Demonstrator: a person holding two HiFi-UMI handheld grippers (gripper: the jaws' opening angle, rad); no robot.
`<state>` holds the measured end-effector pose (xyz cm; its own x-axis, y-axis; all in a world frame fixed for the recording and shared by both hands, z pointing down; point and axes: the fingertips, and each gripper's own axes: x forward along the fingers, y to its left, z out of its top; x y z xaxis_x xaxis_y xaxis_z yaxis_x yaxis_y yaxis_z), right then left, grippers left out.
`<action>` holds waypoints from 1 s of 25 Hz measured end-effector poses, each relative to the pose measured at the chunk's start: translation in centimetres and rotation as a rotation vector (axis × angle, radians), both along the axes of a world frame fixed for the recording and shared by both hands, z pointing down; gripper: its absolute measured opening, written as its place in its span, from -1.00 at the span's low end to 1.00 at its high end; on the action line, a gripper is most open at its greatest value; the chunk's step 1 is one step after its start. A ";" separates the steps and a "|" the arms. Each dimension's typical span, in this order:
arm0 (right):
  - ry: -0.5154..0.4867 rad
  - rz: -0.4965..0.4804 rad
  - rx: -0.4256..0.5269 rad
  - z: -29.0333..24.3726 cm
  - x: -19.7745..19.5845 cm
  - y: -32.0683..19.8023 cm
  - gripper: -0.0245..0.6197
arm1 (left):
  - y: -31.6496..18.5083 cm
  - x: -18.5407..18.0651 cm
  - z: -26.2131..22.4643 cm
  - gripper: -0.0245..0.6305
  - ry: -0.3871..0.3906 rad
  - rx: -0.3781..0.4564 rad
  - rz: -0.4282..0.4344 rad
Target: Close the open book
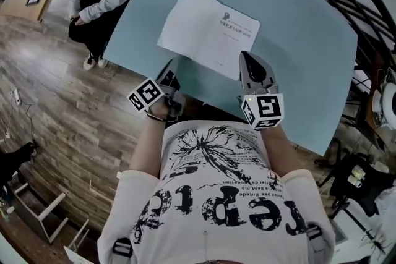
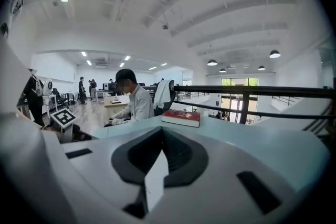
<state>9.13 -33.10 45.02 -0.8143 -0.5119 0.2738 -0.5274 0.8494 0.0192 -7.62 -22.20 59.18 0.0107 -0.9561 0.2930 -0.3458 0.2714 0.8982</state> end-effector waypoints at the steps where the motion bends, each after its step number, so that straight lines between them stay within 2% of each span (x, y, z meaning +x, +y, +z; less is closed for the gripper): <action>1: 0.002 -0.006 -0.007 0.3 -0.3 -0.1 -0.89 | -0.1 -0.3 0.6 -0.63 0.026 0.003 -0.017; 7: 0.016 -0.017 -0.023 1.4 -1.2 -0.3 -0.89 | -1.4 -1.7 2.1 -0.37 0.175 0.072 -0.117; 9: 0.020 -0.013 -0.023 1.5 -1.2 -0.5 -0.89 | -1.8 -2.3 2.9 -0.31 0.225 0.073 -0.161; 17: 0.037 0.018 -0.031 2.0 -0.4 -1.0 -0.89 | -4.0 -4.3 3.6 -0.26 0.284 0.064 -0.223; 19: 0.040 0.027 -0.032 2.1 -0.2 -1.1 -0.89 | -4.1 -4.4 4.1 -0.35 0.305 0.047 -0.237; 21: 0.042 0.039 -0.034 2.0 0.0 -1.1 -0.89 | -3.9 -4.3 4.7 -0.65 0.323 0.026 -0.246; 23: 0.041 0.051 -0.036 1.9 0.1 -1.1 -0.89 | -3.6 -4.3 4.7 -0.78 0.332 0.034 -0.250; 25: 0.037 0.066 -0.034 1.7 0.3 -1.2 -0.89 | -3.6 -4.3 3.8 -0.83 0.308 0.059 -0.232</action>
